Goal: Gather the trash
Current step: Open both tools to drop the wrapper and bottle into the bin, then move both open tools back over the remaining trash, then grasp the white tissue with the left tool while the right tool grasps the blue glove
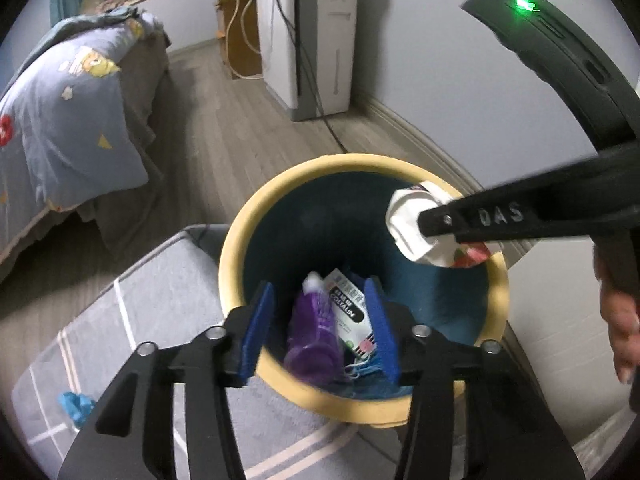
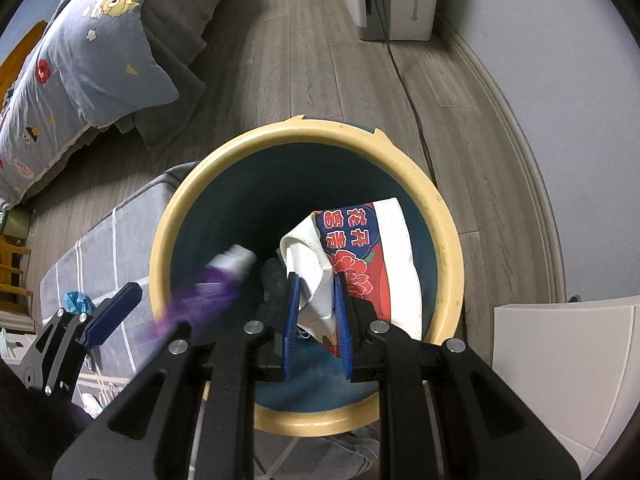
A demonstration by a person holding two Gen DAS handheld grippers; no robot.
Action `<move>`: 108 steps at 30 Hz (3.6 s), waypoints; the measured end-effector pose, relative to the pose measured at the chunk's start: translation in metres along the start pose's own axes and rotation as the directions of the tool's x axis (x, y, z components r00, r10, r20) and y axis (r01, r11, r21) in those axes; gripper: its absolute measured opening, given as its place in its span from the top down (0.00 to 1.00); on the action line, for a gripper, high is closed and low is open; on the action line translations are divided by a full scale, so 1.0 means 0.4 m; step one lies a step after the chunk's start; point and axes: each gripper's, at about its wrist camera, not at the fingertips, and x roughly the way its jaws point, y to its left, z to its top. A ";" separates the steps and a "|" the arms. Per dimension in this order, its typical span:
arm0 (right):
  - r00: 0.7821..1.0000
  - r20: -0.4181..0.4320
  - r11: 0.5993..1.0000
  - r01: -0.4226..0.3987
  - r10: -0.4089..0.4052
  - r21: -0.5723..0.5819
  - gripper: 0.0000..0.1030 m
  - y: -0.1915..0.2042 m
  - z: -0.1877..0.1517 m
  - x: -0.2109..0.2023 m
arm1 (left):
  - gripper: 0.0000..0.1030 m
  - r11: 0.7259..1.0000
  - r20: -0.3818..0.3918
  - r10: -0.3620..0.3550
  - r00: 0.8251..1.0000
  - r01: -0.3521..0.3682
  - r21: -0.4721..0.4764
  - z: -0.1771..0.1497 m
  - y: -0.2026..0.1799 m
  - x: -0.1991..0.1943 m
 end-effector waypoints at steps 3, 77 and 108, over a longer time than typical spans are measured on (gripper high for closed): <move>1.000 0.002 1.000 0.008 -0.008 0.009 0.83 -0.004 0.002 0.004 | 0.40 1.000 -0.006 0.010 1.000 -0.010 0.001 -0.014 0.002 -0.001; 0.997 0.056 0.883 -0.017 0.049 -0.468 0.06 0.718 -0.228 -0.098 | 0.83 0.927 -0.217 0.160 0.963 -0.223 -0.303 -0.595 0.400 -0.536; 0.991 -0.055 0.901 -0.130 0.118 -0.414 0.44 0.888 -0.171 0.169 | 0.83 0.852 -0.135 0.260 0.956 -0.293 -0.435 -0.548 0.658 -0.551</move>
